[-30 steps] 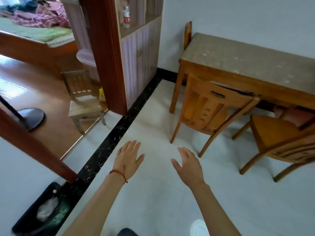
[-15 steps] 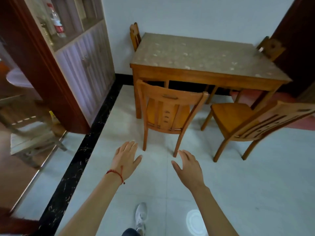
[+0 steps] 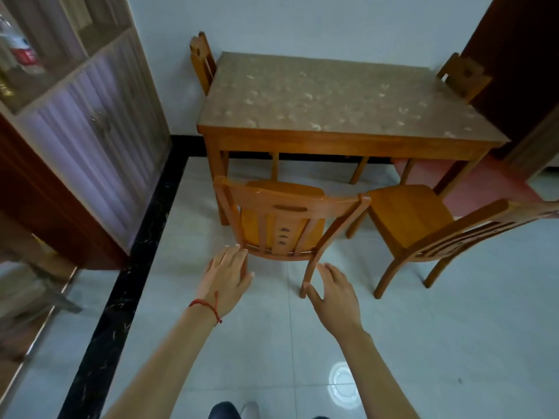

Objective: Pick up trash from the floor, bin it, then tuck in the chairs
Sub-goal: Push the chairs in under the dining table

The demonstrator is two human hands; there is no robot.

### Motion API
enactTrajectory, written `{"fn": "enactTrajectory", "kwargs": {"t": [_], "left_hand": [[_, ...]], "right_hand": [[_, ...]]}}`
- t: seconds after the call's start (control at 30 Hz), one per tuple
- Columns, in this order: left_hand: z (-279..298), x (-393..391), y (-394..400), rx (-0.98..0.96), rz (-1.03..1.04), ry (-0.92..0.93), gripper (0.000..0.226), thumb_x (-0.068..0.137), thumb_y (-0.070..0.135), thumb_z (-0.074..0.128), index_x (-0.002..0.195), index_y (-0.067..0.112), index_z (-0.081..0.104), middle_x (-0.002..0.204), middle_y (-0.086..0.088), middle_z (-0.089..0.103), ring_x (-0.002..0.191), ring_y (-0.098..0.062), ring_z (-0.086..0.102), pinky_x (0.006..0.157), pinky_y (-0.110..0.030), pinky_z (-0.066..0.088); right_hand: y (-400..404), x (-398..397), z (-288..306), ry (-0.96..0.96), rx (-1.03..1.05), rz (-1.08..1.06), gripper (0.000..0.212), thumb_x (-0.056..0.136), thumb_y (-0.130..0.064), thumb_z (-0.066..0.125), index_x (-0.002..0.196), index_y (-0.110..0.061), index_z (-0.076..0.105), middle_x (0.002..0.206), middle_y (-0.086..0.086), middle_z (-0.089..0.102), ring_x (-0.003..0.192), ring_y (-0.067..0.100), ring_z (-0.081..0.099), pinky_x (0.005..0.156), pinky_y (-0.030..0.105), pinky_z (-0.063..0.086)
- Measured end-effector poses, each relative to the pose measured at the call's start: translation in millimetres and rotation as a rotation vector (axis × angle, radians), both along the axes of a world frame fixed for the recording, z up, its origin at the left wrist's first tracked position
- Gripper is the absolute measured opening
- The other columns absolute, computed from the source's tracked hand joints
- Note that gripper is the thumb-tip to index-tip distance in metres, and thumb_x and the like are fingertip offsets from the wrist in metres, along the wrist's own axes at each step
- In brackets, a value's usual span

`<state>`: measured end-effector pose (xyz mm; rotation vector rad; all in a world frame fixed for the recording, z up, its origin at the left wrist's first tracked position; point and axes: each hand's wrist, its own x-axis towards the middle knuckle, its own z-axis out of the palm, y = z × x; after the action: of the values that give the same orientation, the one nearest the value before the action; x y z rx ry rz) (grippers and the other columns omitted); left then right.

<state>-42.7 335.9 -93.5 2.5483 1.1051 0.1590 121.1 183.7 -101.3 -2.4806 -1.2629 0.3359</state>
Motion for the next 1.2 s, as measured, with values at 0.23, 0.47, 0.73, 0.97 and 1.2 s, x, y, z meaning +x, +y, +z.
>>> {"fn": "enactTrajectory", "kwargs": {"t": [0.23,0.47,0.73,0.97,1.2], "left_hand": [[-9.0,38.8,38.2,-0.034,-0.018,0.022,0.055,0.093,0.038,0.038,0.14,0.012,0.027,0.15,-0.006,0.026,0.14,-0.023,0.017,0.113,-0.036,0.017],[-9.7,80.7,72.7,-0.118,0.073,-0.075,0.053,0.093,0.035,0.041,0.139,0.011,0.031,0.149,-0.007,0.028,0.139,-0.023,0.02,0.113,-0.037,0.021],[2.7,122.4,98.2,-0.429,0.463,-0.359,0.041,0.094,0.033,0.042,0.127,0.009,0.046,0.129,-0.016,0.05,0.123,-0.031,0.043,0.098,-0.036,0.035],[-6.6,146.6,135.4,-0.69,0.668,-0.521,0.04,0.089,0.04,0.049,0.091,0.002,0.061,0.087,-0.016,0.064,0.086,-0.031,0.061,0.078,-0.037,0.049],[-16.8,158.1,151.3,-0.673,0.708,-0.581,0.032,0.082,0.032,0.063,0.06,0.009,0.059,0.064,-0.007,0.062,0.073,-0.028,0.063,0.061,-0.023,0.046]], "right_hand": [[38.9,35.8,-2.7,0.015,-0.013,-0.054,0.052,0.093,-0.044,0.043,0.138,-0.018,0.035,0.145,0.005,0.04,0.134,0.022,0.035,0.108,0.035,0.033],[82.1,77.5,3.6,0.123,0.037,-0.176,0.05,0.093,-0.047,0.041,0.135,-0.02,0.037,0.141,0.003,0.045,0.128,0.023,0.042,0.101,0.038,0.04],[125.3,103.7,13.2,0.516,0.243,-0.415,0.031,0.094,-0.037,0.043,0.107,-0.012,0.057,0.096,0.0,0.061,0.089,0.015,0.054,0.075,0.023,0.038],[161.2,121.5,-1.9,0.768,0.395,-0.695,0.038,0.089,-0.042,0.051,0.081,-0.009,0.068,0.079,0.007,0.071,0.079,0.021,0.067,0.077,0.035,0.055],[183.1,125.7,-5.1,0.692,0.397,-0.803,0.031,0.086,-0.042,0.057,0.064,-0.02,0.058,0.068,0.003,0.067,0.071,0.025,0.067,0.072,0.039,0.056]]}}
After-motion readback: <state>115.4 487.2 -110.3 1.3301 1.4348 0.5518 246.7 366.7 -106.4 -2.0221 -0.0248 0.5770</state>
